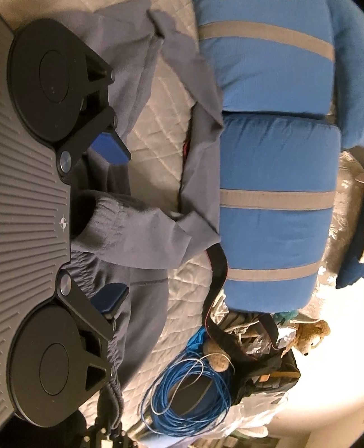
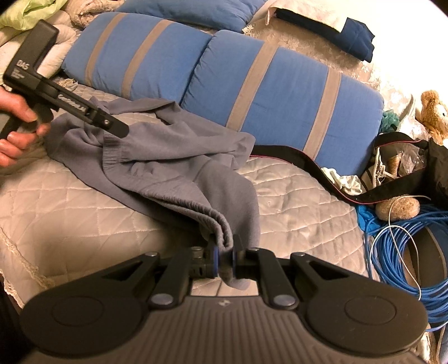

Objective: Fold clothes
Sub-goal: 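Close the left gripper on the garment's cuff while the right gripper holds the waistband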

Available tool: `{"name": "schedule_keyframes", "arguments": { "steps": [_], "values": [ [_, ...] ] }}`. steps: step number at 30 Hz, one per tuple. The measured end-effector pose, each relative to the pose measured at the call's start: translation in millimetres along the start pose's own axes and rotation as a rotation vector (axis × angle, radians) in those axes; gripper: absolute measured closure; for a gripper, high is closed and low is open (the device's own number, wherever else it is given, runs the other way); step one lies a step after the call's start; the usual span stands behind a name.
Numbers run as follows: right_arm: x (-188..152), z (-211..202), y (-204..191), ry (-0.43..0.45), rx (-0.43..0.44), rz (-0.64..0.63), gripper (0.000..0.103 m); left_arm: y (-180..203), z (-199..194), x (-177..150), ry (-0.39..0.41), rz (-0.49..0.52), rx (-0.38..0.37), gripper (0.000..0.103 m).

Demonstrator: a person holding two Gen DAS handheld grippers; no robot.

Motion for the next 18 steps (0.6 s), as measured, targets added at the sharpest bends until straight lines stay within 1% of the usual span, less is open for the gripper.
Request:
{"name": "schedule_keyframes", "arguments": {
  "steps": [6, 10, 12, 14, 15, 17, 18],
  "values": [
    [-1, 1, 0, -0.001, 0.002, -0.001, 0.094, -3, 10, -8, -0.043, -0.002, -0.024, 0.020],
    [-2, 1, 0, -0.002, -0.001, -0.006, 0.094, -7, 13, -9, -0.061, -0.028, -0.039, 0.027],
    [-2, 1, -1, -0.003, -0.003, -0.010, 0.094, -8, 14, -10, -0.071, -0.035, -0.047, 0.033],
    [-2, 1, -2, -0.003, -0.004, -0.011, 0.094, -9, 14, -11, -0.080, -0.039, -0.049, 0.045],
    [-2, 1, -2, -0.004, -0.004, -0.012, 0.094, -9, 15, -11, -0.086, -0.042, -0.046, 0.047],
    [-2, 1, -2, -0.004, -0.003, -0.012, 0.094, -10, 17, -12, -0.099, -0.056, -0.049, 0.055],
    [-2, 2, -2, -0.005, -0.003, -0.011, 0.094, -12, 17, -12, -0.105, -0.065, -0.052, 0.057]
  ]
}}
Point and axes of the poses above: each gripper's, at about its wrist camera, not at the fingertips, and z roughly the way its jaws point, y to its right, x to its top, the point moved 6 cm from there along z, roughly the way its jaws point, and after that the axes turned 15 degrees about x, right-handed, at the moved point
